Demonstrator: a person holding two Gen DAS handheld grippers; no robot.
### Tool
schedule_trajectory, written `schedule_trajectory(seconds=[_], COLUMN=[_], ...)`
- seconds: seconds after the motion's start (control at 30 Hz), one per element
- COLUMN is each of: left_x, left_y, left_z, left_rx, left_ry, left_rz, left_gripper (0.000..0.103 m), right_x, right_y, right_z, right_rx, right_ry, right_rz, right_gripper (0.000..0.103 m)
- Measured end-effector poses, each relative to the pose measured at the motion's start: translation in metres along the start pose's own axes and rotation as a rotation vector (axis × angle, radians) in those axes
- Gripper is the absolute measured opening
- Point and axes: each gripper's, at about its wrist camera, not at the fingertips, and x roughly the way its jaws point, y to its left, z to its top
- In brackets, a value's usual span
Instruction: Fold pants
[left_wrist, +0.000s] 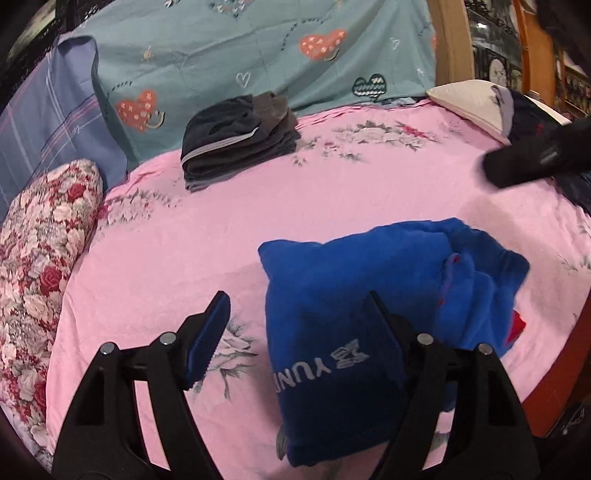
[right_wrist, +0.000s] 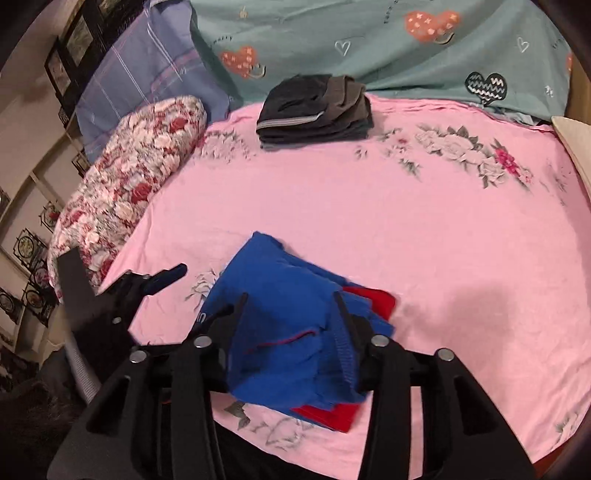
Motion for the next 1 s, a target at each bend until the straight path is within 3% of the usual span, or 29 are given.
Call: schedule_trajectory(seconds=[0.07,0.13,0.17,0.27,0.37,0.57,0.7,0.8,0.9,1.0], left_x=[0.010,0.030,0.037,0.044,0.036,-0.009,0.016,0.026,0.009,-0.008], left_y=[-0.006,-0.006,-0.005,-0.003,0.004,0.009,0.003,0.003,0.009,0.018], left_z=[-0.006,-0.016,-0.020,-0.026,-0.020,-0.022,-0.037,-0.043,-0.033,-0.007], left_rx=[0.028,0.022,0.017,0.005,-0.025,-0.021,-0.016,-0.036,-0.037,-0.053], left_ry=[0.031,0.088,0.100,0.077,0.076,0.002,0.107,0.131,0.088,0.017], left_rz=[0.012,0.008,0.000,0.030,0.008,-0.026,-0.066,-0.080,-0.070,-0.060], left_gripper=[0.076,0.079,0.080,0.090,0.088,0.087,0.087,0.087,0.086,0.086], right_x=[0.037,0.070,0.085,0.085,0.071,0.019,0.039,0.050,0.033,0.011], right_y=[-0.006,-0.024,-0.035,-0.049,-0.034,0.005,-0.003,-0.010,-0.004,0.002], right_z=[-0.004,-0.016,-0.025,-0.036,-0.031,-0.037,-0.066,-0.075,-0.067,-0.047], right_rx=[0.044,0.101,0.132,0.163,0.109,-0.034,-0.045,-0.021,-0.026,-0.050], right_ry=[0.084,0.166,0.193,0.162,0.135,0.073,0.185,0.186,0.153,0.061], right_rz=[-0.014,-0.048,-0.047,0.004,-0.026,-0.048,-0.109,-0.124,-0.102,-0.111], right_gripper=[0.026,0.010,0.009,0.008,0.013,0.025,0.027,0.029,0.029,0.037])
